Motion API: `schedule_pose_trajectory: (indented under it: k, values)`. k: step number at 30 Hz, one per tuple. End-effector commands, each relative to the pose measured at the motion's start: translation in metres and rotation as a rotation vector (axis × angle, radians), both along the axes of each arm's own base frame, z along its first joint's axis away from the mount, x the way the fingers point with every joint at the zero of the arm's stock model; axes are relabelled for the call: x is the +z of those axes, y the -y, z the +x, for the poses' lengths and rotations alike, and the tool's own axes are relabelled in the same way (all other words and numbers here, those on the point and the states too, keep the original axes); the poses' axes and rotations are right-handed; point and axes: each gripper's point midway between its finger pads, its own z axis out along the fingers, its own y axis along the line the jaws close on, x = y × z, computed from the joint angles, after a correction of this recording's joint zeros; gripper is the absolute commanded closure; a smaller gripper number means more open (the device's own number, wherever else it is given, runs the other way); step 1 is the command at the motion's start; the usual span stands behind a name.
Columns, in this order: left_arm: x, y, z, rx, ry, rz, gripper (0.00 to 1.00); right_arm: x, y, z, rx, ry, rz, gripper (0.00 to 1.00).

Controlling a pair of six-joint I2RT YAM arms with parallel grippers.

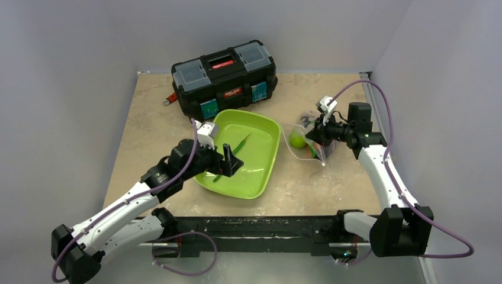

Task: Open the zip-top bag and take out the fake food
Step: Place the fake vegetable in the bin, then pick up the fake vegetable from the zipper food storage bag.

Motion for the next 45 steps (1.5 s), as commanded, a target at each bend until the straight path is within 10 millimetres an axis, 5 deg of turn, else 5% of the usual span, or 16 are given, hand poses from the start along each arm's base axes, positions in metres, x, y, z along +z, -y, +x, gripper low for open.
schedule_pose_trajectory:
  k: [1,18,45]
  values:
    - [0.037,0.030,-0.007,-0.118,0.040,-0.183,0.00,0.004,-0.002,-0.002,0.025,0.017,0.017,1.00]
    - [0.059,0.091,-0.030,-0.302,0.152,-0.172,0.03,0.000,-0.003,-0.003,0.029,0.005,0.021,1.00]
    - [0.070,0.124,-0.045,-0.388,0.243,-0.186,0.07,-0.001,-0.002,-0.003,0.025,0.003,0.016,1.00]
